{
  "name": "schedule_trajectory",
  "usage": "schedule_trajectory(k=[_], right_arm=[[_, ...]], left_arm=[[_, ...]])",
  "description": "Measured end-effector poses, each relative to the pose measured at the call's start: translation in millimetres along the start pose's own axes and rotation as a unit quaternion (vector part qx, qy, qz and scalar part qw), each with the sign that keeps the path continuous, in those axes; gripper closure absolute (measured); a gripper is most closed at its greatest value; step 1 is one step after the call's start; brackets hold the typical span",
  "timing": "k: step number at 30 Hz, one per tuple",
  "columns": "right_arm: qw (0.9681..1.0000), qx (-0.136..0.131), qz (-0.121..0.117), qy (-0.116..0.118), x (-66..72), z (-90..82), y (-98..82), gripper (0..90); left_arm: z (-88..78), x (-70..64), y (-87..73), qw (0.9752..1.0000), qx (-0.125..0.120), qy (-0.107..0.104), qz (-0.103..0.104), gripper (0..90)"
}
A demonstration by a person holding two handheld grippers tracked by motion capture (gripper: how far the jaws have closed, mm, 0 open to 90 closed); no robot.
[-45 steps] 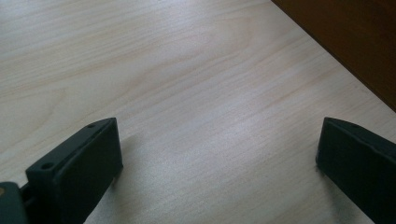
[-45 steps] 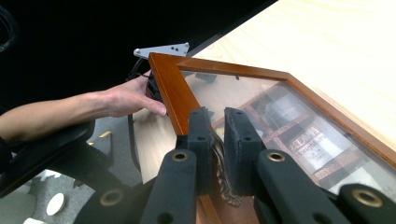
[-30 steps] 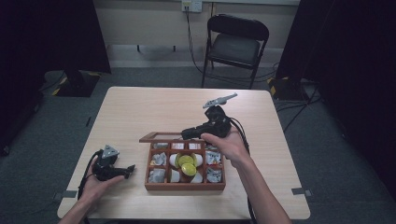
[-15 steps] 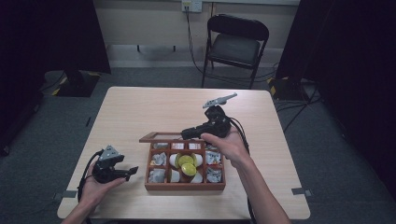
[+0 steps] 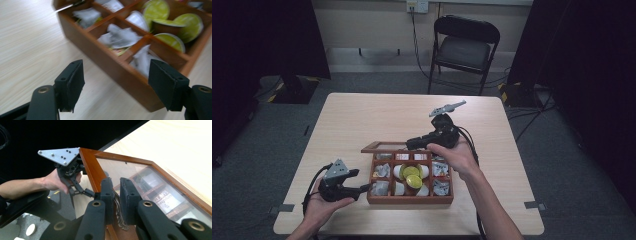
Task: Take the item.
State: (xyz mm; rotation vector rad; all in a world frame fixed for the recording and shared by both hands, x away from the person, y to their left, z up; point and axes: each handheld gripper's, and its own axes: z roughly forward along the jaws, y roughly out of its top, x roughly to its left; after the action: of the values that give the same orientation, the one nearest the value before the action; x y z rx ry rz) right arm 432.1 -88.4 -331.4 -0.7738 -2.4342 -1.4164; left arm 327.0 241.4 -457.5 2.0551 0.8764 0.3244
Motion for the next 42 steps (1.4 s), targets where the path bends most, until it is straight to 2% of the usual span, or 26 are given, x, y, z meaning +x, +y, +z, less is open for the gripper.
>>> schedule_trajectory(k=[8,9,13,16,17,20,23,28,30,32,35,37,42], right_arm=[[1.0000,-0.001,-0.002,-0.002,0.3,-0.1,1.0,81.4],[1.0000,-0.001,-0.002,-0.002,0.3,0.0,0.9,81.4],[1.0000,-0.001,-0.003,-0.003,0.1,-0.1,1.4,81.4],[1.0000,0.000,-0.002,-0.002,0.5,0.2,1.3,81.4],[1.0000,0.000,-0.002,-0.002,0.4,0.2,1.4,81.4],[1.0000,0.000,-0.002,-0.002,0.0,0.0,1.9,81.4],[1.0000,0.000,-0.002,-0.003,0.5,0.2,1.6,81.4],[1.0000,0.000,-0.002,-0.002,0.4,0.3,1.4,81.4],[1.0000,0.000,-0.001,-0.002,0.5,0.3,1.3,81.4],[1.0000,0.000,-0.002,-0.002,0.5,0.3,1.3,81.4],[1.0000,0.000,-0.003,-0.002,0.5,0.4,0.7,81.5],[1.0000,0.000,-0.003,-0.002,0.4,0.3,0.6,81.4],[1.0000,0.000,-0.003,-0.002,0.4,0.3,0.8,81.4]], left_arm=[[3.0,-18.7,7.7,0.9986,-0.007,-0.051,0.013,31.6],[4.3,-20.9,9.4,0.9983,-0.008,-0.053,0.021,32.6],[14.4,-30.9,17.8,0.9967,-0.007,-0.075,0.031,33.9],[20.6,-39.3,23.3,0.9955,-0.008,-0.078,0.054,33.4],[22.0,-41.9,24.1,0.9951,-0.013,-0.082,0.054,32.8],[26.1,-47.0,26.5,0.9944,-0.007,-0.082,0.067,28.2],[32.0,-53.3,30.5,0.9938,-0.005,-0.092,0.063,27.4],[47.1,-62.6,45.2,0.9911,0.002,-0.106,0.080,27.4],[54.5,-65.2,50.4,0.9916,0.000,-0.107,0.074,27.4],[62.3,-66.4,54.8,0.9923,0.005,-0.113,0.051,28.0],[71.2,-70.5,59.3,0.9919,0.017,-0.100,0.076,27.9],[76.2,-71.5,61.2,0.9913,0.024,-0.106,0.075,27.9],[84.3,-72.5,65.0,0.9920,0.034,-0.101,0.068,28.0]])
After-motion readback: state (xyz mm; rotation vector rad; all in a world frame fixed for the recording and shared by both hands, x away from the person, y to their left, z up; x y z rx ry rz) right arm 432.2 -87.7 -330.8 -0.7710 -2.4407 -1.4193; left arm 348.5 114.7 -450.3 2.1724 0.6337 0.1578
